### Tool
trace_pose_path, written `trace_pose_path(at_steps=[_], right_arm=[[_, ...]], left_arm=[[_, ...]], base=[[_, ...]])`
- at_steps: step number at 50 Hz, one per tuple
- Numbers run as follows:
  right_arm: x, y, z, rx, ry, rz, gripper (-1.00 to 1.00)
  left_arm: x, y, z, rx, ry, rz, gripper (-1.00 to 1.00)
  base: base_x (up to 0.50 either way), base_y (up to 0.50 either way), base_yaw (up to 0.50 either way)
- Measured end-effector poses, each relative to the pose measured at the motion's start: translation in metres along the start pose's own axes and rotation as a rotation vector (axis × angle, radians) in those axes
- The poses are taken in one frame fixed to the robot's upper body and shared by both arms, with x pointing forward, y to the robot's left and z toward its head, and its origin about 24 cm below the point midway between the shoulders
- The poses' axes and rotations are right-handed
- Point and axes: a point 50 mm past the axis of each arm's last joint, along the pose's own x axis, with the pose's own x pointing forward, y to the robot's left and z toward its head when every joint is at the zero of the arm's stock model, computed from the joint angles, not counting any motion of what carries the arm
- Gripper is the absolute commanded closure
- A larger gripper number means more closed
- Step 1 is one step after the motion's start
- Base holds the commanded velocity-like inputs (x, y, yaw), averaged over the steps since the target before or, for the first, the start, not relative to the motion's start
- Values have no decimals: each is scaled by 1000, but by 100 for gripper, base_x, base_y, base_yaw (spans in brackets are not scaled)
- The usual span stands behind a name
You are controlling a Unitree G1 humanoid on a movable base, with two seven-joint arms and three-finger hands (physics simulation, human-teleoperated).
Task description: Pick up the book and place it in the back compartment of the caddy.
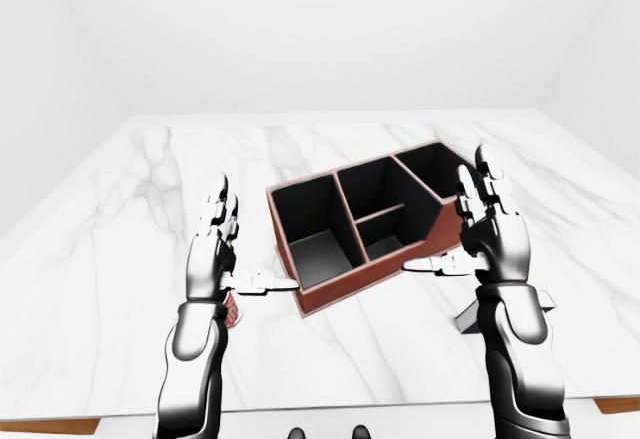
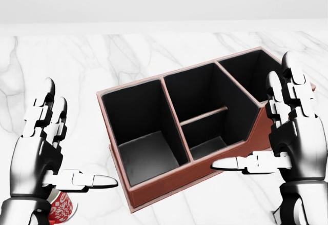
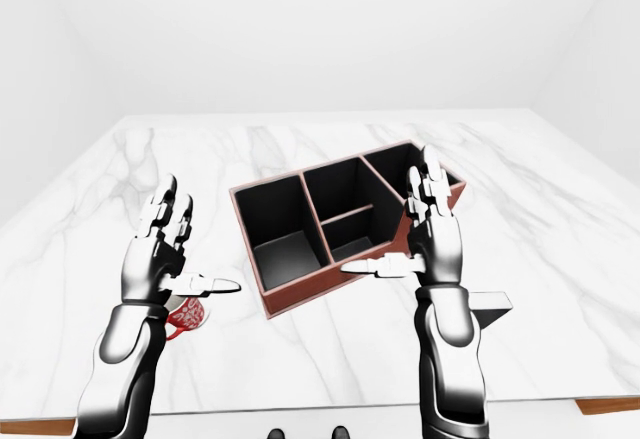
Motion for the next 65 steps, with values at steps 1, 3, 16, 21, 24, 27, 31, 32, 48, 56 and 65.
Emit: trace_pose_path(at_steps=[1, 3, 16, 21, 24, 27, 31, 32, 48, 56, 65], right_arm=[[0, 0, 0, -2, 0, 0, -100], [0, 0, 0, -6, -2, 0, -100], [-1, 1, 3, -12, -13, 12, -100], [-2, 4, 3, -25, -9, 32, -100], [-4, 6, 3, -54, -4, 42, -100], [-5, 7, 3, -81, -2, 50, -100], [-5, 7, 6, -106, -10, 55, -100], [-5, 6, 7, -112, -13, 55, -100], [-1, -9, 28, -292, -79, 58, -100], [-1, -13, 29, -383, -63, 76, -100], [-4, -16, 28, -451, -30, 112, -100]], left_arm=[[0, 0, 0, 0, 1, 0, -100], [0, 0, -1, 0, 3, 0, -100], [0, -1, -2, 0, 10, -2, -100], [0, -1, -3, 0, 13, -2, -100], [0, 0, -3, 1, 13, -1, -100], [0, 0, -3, 1, 12, -1, -100], [0, 0, -3, 1, 11, -1, -100], [0, 0, -3, 1, 11, -1, -100], [0, -1, -4, 3, 19, -3, -100], [0, -1, -5, 5, 23, -4, -100], [0, -1, -5, 6, 24, -4, -100]], base=[[0, 0, 0], [0, 0, 0], [2, 0, 0], [22, 0, 0], [0, 0, 0], [0, 0, 0], [0, 0, 0], [0, 0, 0], [0, 0, 0], [0, 0, 0], [0, 0, 0]])
